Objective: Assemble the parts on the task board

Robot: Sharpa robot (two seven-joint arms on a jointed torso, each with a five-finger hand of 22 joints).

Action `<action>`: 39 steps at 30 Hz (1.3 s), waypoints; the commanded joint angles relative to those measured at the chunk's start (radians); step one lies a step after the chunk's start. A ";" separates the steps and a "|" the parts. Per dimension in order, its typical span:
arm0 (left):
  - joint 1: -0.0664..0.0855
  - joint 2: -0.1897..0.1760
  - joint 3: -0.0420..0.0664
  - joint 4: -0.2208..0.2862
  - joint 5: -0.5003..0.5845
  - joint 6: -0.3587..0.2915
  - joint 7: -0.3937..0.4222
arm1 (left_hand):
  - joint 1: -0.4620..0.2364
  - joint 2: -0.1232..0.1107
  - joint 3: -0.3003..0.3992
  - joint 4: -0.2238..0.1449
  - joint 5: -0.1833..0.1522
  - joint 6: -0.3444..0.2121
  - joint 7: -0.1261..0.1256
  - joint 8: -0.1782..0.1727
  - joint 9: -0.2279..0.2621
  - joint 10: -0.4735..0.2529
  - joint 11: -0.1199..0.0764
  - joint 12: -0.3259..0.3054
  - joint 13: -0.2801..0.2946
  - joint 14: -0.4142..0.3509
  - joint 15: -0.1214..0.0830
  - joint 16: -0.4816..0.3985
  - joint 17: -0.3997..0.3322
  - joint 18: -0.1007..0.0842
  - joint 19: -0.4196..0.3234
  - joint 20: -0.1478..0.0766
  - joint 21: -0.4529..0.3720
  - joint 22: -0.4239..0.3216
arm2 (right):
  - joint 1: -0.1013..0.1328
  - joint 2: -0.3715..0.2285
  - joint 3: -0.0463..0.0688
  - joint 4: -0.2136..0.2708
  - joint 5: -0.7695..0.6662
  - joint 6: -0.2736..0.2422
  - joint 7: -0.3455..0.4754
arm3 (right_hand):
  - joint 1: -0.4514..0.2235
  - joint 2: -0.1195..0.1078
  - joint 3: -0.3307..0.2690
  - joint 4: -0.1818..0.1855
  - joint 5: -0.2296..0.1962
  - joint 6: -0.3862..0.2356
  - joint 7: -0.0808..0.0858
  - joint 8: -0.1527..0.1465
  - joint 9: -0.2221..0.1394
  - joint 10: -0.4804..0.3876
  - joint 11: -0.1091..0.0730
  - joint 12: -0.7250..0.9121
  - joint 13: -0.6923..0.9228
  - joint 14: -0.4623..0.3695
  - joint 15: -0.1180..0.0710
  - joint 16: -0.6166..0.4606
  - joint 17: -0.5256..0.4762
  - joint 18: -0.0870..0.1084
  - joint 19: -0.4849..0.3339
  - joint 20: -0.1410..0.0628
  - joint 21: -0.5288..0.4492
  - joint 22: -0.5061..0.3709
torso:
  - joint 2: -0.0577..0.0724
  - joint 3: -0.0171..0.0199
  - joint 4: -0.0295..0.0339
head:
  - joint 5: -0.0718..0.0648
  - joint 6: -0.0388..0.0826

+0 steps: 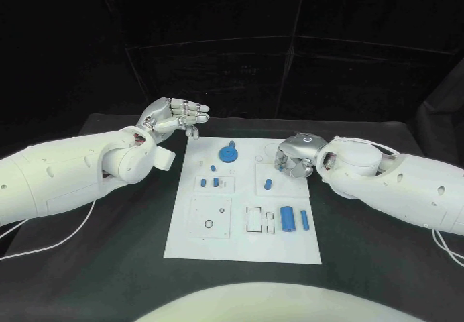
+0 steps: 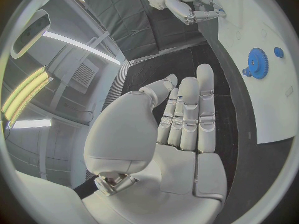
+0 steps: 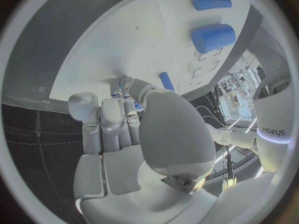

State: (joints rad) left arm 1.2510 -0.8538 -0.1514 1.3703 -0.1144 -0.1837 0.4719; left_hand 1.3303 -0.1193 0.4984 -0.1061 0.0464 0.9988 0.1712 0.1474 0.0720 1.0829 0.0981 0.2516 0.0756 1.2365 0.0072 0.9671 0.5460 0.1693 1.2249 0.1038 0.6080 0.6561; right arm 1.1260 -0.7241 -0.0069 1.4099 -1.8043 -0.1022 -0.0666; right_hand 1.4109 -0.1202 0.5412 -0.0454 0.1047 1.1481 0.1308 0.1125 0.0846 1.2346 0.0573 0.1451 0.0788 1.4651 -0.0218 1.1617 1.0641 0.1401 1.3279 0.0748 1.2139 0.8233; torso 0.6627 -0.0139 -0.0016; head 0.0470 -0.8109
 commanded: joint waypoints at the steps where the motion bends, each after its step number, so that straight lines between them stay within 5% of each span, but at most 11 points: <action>1: 0.002 0.000 0.001 0.000 0.007 0.009 0.009 | 0.004 0.007 0.000 -0.006 0.004 0.008 0.001 0.005 -0.002 0.003 0.001 0.006 -0.002 -0.007 0.000 -0.006 -0.001 0.013 -0.006 -0.001 -0.005 -0.001 | -0.004 -0.003 -0.003 0.009 -0.026 -0.041 -0.012 | 0.002 0.009 0.003 -0.004 -0.004 0.009 -0.001 0.002 0.000 0.005 0.000 0.004 0.002 0.029 -0.006 0.002 -0.003 -0.015 0.009 0.002 0.005 0.006 | -0.001 -0.0001 -0.0004 | -0.001 0.001; 13: 0.002 -0.001 0.001 -0.010 0.007 0.003 0.015 | 0.007 0.008 0.003 -0.015 0.004 0.001 0.006 0.000 -0.005 -0.009 0.007 0.004 -0.006 -0.019 0.003 -0.014 -0.012 0.012 -0.016 0.000 -0.009 -0.002 | -0.006 -0.049 -0.002 0.077 -0.012 -0.148 -0.014 | -0.001 0.007 0.007 -0.009 -0.004 0.007 0.000 -0.001 -0.001 0.002 0.001 0.000 0.000 0.029 -0.006 0.002 -0.006 -0.019 0.016 -0.001 0.018 0.027 | -0.002 0.0000 -0.0005 | -0.005 0.004; 22: 0.002 0.000 0.001 -0.014 0.007 0.001 0.018 | 0.005 0.007 0.002 -0.017 0.005 -0.002 0.008 -0.002 -0.005 -0.014 0.008 0.003 -0.007 -0.023 0.005 -0.016 -0.016 0.012 -0.020 0.001 -0.011 -0.003 | -0.006 -0.085 -0.001 0.124 -0.004 -0.175 -0.020 | -0.002 0.007 0.007 -0.010 -0.004 0.007 0.000 -0.002 -0.001 0.001 0.001 0.000 -0.001 0.029 -0.006 0.002 -0.006 -0.019 0.017 -0.001 0.020 0.031 | -0.001 -0.0005 0.0003 | -0.006 0.006; 28: 0.002 0.000 0.001 -0.016 0.007 0.001 0.017 | 0.005 0.007 0.002 -0.017 0.005 -0.004 0.009 -0.003 -0.006 -0.016 0.009 0.003 -0.008 -0.025 0.005 -0.017 -0.018 0.012 -0.022 0.001 -0.012 -0.003 | -0.005 -0.112 0.001 0.196 0.025 -0.193 -0.020 | -0.002 0.007 0.008 -0.011 -0.003 0.007 0.000 -0.003 -0.001 0.001 0.002 -0.001 -0.001 0.029 -0.006 0.002 -0.007 -0.019 0.017 -0.001 0.020 0.031 | -0.002 -0.0003 -0.0017 | -0.001 0.005; 39: 0.002 0.010 0.001 -0.019 0.007 0.004 0.016 | 0.005 0.007 0.002 -0.018 0.005 -0.005 0.009 -0.003 -0.006 -0.018 0.010 0.003 -0.008 -0.027 0.006 -0.018 -0.019 0.012 -0.024 0.001 -0.012 -0.003 | -0.005 -0.051 0.001 0.275 0.070 -0.194 0.001 | -0.004 0.007 0.013 -0.014 0.000 0.006 0.001 -0.005 -0.001 -0.001 0.002 -0.002 -0.002 0.029 -0.006 0.003 -0.009 -0.020 0.018 -0.002 0.024 0.034 | -0.001 -0.0023 0.0007 | 0.017 0.000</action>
State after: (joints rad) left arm 1.2511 -0.8458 -0.1514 1.3516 -0.1131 -0.1846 0.4719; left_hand 1.3341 -0.1157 0.4995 -0.1189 0.0465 0.9950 0.1750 0.1474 0.0678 1.0719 0.1091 0.2516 0.0685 1.2151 0.0143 0.9545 0.5278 0.1686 1.2078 0.1067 0.6004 0.6544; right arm 1.1189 -0.7811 -0.0063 1.6804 -1.7612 -0.2797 -0.0813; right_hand 1.4120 -0.1193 0.5507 -0.0552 0.1022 1.1475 0.1305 0.1121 0.0828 1.2344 0.0574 0.1450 0.0777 1.4650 -0.0217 1.1616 1.0562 0.1400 1.3385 0.0709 1.2339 0.8569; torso 0.6612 -0.0156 -0.0015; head 0.0593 -0.8074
